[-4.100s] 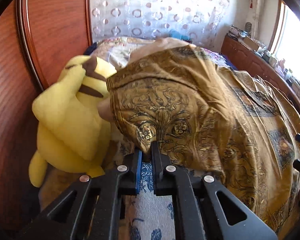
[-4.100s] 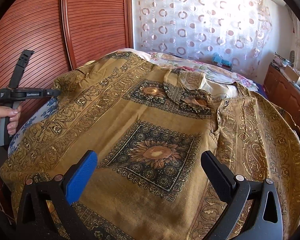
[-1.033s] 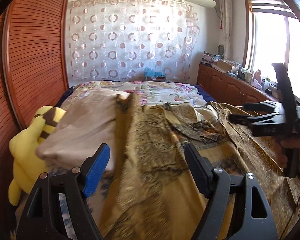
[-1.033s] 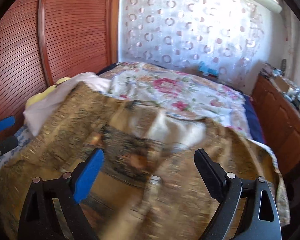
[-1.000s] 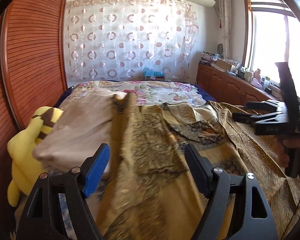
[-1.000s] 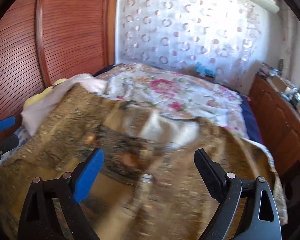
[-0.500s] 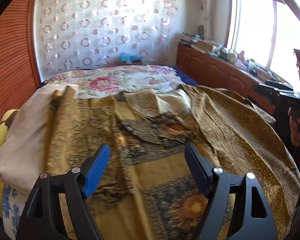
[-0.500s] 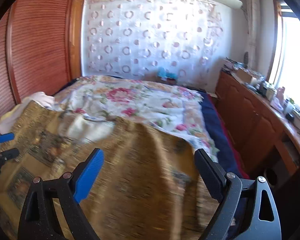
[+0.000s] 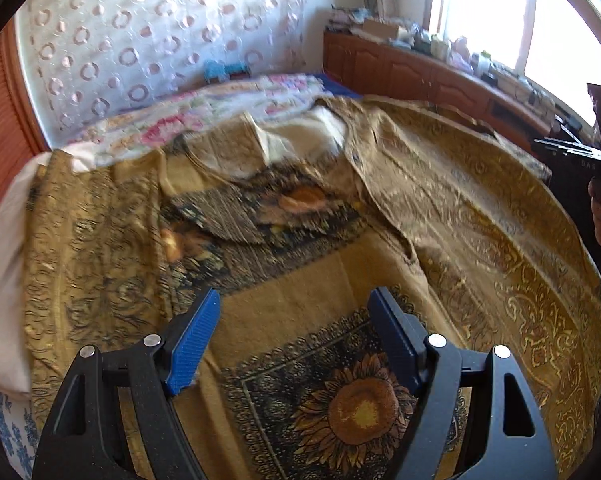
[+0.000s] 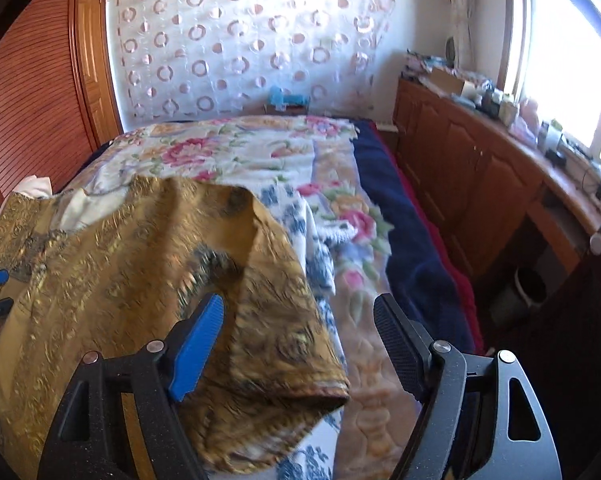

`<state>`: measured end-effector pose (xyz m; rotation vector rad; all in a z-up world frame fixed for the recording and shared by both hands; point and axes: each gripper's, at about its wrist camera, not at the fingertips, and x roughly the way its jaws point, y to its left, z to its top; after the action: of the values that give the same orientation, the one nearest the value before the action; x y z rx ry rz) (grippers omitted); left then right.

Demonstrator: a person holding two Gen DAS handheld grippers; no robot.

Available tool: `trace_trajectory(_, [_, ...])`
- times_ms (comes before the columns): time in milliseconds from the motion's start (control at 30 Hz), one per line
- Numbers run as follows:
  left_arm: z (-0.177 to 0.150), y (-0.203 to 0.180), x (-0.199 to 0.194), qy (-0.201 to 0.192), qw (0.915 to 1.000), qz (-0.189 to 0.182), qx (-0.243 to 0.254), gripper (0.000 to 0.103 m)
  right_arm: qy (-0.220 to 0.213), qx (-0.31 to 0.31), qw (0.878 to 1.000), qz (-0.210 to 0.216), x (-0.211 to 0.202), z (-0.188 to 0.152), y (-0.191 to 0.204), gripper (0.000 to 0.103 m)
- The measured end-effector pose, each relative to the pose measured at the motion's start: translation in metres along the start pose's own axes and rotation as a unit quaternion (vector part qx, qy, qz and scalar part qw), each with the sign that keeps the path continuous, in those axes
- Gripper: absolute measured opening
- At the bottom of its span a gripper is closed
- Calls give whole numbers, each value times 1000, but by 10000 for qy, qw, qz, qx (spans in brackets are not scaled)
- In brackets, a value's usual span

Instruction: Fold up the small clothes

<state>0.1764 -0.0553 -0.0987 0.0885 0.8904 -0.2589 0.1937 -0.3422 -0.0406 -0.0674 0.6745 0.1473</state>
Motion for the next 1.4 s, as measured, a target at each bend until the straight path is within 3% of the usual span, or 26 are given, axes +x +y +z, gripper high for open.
trace_trajectory(167, [-1,-8,-2,63,9998,13,175,85,90,43,9999,115,-23,-5,-21,79])
trace_trajectory(433, [-1,-10,-4,77,9998,6,201,87,311,71,9991,267,-27,-11,-35,76])
trace_trajectory(533, [2,-10,-1,77,9998,19,207,87,390,76,9987,310,-29,-13,-38,66])
trace_trajectory(633, [1,-10,0,77,9998,20,205,87,400,68,9985,357,-29,-12,-37,47])
trace_trajectory(700, [2,-10,0,75,9998,28,204,87,361,26,9987,345,-31,-10,-36,28])
trace_trajectory(800, [2,-10,0,78,9998,24,203,87,270,-39,9988,397,-33,-8,-34,13])
trace_trajectory(1067, [1,-7,-2,34,9999,18,145,87,-312,-61,9958,861,-67,16,-16,8])
trace_trajectory(1267, [11,9,-28,-608,9981,-43,-121,87,-670,-364,9882,1331,-89,50,25,8])
trace_trajectory(1400, [22,24,-49,-935,9948,-256,-299,87,-642,-596,9817,1693,-86,63,60,8])
